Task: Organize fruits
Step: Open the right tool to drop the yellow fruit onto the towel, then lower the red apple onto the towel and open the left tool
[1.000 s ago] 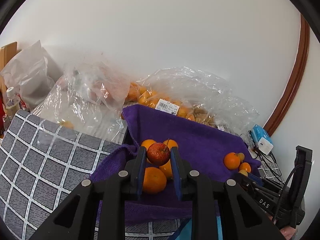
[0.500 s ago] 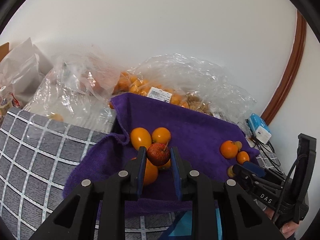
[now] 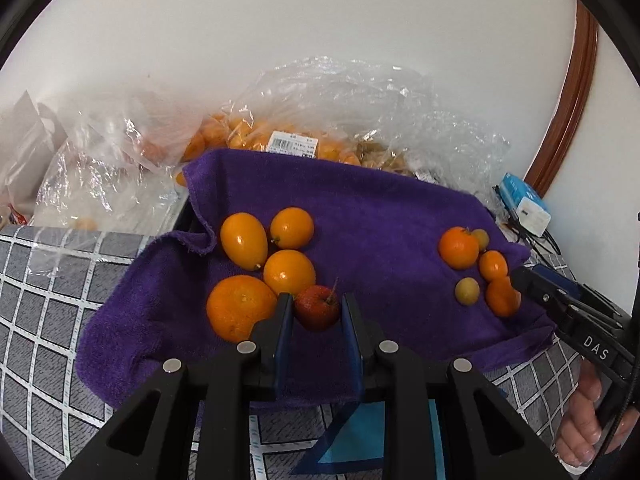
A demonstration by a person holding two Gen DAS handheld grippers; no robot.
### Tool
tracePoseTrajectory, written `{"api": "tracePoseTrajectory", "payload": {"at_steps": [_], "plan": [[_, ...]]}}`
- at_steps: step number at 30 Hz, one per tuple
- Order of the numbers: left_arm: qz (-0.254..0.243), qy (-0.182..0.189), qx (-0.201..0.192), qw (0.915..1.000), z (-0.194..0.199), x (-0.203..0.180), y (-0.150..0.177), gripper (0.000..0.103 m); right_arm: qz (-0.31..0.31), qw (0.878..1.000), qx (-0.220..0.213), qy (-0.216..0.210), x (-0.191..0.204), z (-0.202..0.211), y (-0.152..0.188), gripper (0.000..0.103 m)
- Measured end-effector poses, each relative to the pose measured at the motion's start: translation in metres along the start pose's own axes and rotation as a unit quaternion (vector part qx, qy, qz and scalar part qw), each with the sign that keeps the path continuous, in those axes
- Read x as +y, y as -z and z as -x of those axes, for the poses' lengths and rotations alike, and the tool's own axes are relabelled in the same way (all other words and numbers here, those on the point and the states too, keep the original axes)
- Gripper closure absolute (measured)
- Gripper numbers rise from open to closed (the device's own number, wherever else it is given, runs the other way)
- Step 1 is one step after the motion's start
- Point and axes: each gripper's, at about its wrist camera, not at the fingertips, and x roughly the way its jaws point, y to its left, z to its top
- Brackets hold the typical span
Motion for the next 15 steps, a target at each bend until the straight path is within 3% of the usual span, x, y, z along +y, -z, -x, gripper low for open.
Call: {"api": "tracePoseTrajectory", "payload": {"at_steps": [15], "plan": [[-0.032, -0.027, 0.005, 0.9991, -0.009, -0.007, 0.003, 0.08, -0.009, 1.0, 0.024, 0.003, -0.007, -0.013, 0.003, 0.049]]}}
